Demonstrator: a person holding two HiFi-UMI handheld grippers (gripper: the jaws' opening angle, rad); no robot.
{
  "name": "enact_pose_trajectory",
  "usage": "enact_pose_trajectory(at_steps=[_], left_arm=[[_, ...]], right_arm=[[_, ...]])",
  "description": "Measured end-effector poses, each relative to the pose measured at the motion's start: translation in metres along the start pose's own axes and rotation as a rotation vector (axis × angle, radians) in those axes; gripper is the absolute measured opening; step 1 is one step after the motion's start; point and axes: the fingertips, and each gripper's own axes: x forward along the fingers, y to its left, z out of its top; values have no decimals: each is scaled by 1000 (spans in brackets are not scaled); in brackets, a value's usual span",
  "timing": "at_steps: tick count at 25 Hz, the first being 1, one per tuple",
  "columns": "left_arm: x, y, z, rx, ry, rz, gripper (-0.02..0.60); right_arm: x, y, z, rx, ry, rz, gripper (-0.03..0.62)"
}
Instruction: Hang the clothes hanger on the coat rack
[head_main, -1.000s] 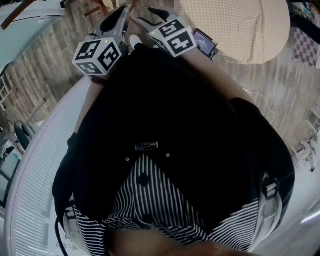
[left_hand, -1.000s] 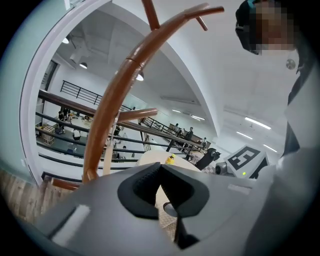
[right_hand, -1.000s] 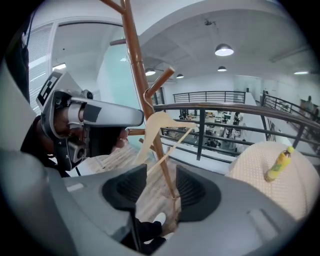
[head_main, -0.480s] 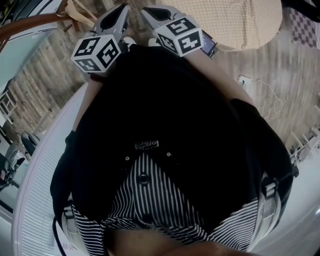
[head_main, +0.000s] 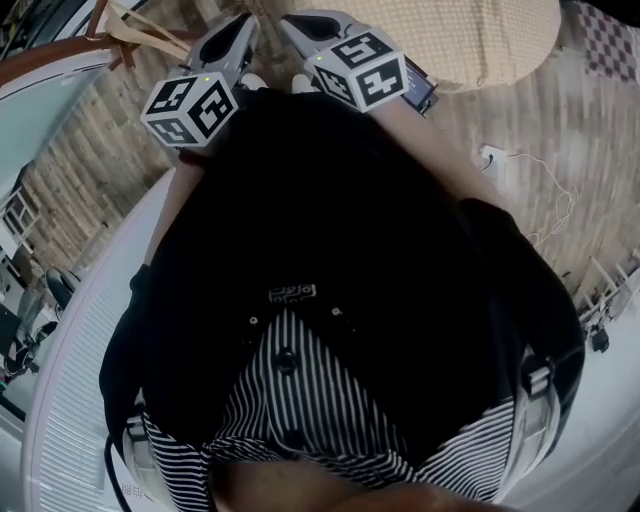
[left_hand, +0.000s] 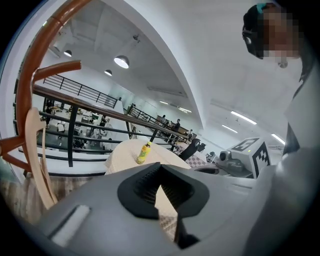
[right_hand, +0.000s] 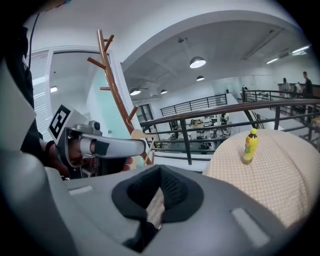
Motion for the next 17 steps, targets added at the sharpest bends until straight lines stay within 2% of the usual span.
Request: enact_pose_trajectory(at_steps=[5,11,17], left_arm=[[15,-25,4,16,1,-24,5],[13,-51,12,27,0,-10,5],[-10,-52,36,94,-131,32,5]], right_arm=[[-22,-11,-2,16,-12,-11,2],[-58,-11,1,29,-46,-6,2],[-59,3,18,64,-91,24,2]])
